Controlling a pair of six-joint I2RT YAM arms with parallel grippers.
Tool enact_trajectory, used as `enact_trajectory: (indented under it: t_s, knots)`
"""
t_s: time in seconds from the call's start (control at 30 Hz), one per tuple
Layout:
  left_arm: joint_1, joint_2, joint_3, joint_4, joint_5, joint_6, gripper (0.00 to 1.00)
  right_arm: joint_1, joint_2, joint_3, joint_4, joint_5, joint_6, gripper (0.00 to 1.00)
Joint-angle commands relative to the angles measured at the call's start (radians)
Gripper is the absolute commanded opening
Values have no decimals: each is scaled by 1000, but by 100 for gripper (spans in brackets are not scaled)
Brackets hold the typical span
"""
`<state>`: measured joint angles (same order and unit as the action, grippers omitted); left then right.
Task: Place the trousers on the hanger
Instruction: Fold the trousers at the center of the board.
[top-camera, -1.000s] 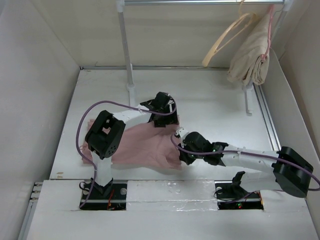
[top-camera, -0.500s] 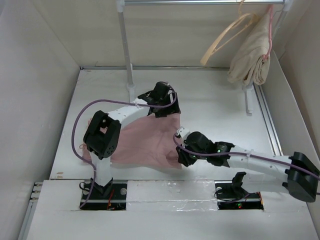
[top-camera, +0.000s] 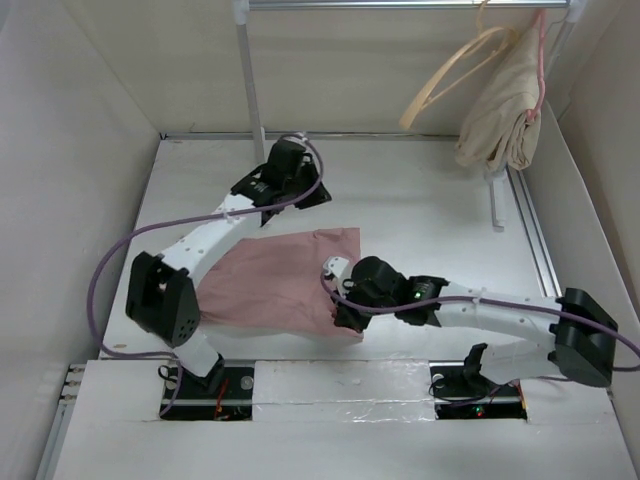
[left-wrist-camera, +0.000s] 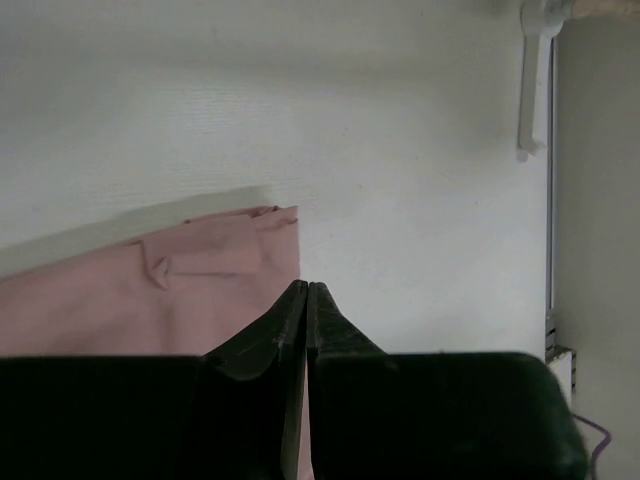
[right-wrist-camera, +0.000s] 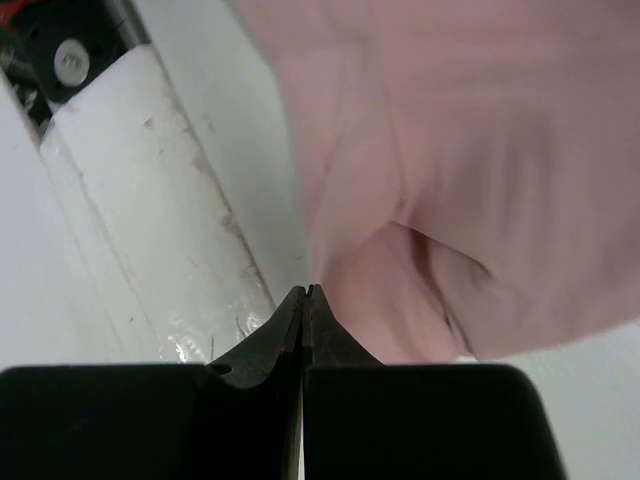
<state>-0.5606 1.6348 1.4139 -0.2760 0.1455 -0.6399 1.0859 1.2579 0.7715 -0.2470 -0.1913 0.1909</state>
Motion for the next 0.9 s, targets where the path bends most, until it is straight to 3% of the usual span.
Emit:
enact_trajectory:
  t_s: [0.0, 0.2, 0.37, 0.53, 0.67, 0.77, 0.8, 0.83, 0.87]
  knots:
    - [48, -168, -70, -14, 2, 5, 0, 12, 96, 48, 61, -143, -76, 0]
    - [70, -386, -314, -2, 61, -35, 0, -33, 256, 24, 201, -85, -104, 0]
    - [70, -541, -547, -40, 71, -46, 0, -58, 247, 75, 127, -28, -110, 0]
    - [80, -582, -688, -68, -70, -14, 0, -69, 179, 78, 40, 70, -108, 3]
    - [80, -546, -716, -58, -135, 0, 0, -132, 160, 148, -61, 52, -123, 7]
    - [80, -523, -672, -68, -159, 11, 0, -165, 59, 306, -165, -13, -168, 38]
    - [80, -527, -659, -66, -158, 16, 0, -165, 29, 357, -193, -14, -171, 53]
    - [80, -552, -602, -60, -153, 22, 0, -214, -24, 515, -274, 5, -174, 68]
    - [80, -552, -601, -60, -153, 22, 0, -215, -25, 517, -275, 6, -174, 68]
